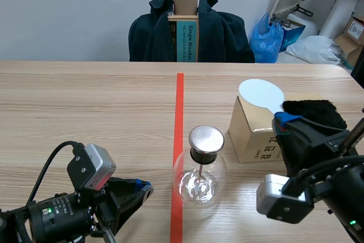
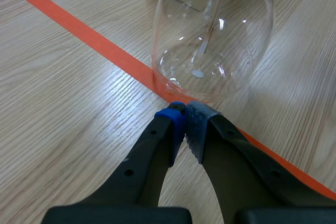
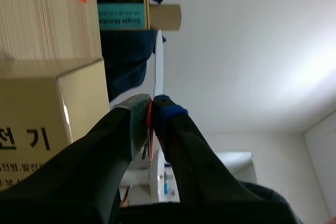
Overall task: Do the electroscope experiment.
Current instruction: 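Move the plate toward and away from the electroscope, then put the plate down on the right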
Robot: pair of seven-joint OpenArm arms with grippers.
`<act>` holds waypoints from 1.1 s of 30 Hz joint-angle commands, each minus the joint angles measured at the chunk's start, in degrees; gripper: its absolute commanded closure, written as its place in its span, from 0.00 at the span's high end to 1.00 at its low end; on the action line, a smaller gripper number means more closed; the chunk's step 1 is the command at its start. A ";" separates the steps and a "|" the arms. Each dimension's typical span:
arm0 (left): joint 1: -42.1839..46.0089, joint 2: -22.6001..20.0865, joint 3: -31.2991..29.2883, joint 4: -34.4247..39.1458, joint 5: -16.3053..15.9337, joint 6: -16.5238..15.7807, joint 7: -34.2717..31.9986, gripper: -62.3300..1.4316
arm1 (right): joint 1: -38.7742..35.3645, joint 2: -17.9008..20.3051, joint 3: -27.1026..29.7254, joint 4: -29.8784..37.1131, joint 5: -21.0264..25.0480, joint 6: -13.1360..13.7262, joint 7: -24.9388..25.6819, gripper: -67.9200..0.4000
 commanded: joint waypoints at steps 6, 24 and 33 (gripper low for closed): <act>-0.04 0.28 -0.17 1.40 -0.50 -0.17 -0.92 0.05 | 1.03 1.77 0.48 1.27 0.61 -0.28 -6.01 0.02; 4.39 -1.14 -2.91 6.91 -0.50 -1.68 -0.48 0.05 | 5.22 1.73 -1.64 -2.91 -3.69 6.75 -8.55 0.02; 18.01 -6.32 -10.69 22.25 -0.50 -1.68 -0.50 0.05 | 6.25 1.70 -1.88 -7.45 -5.70 6.93 -8.72 0.02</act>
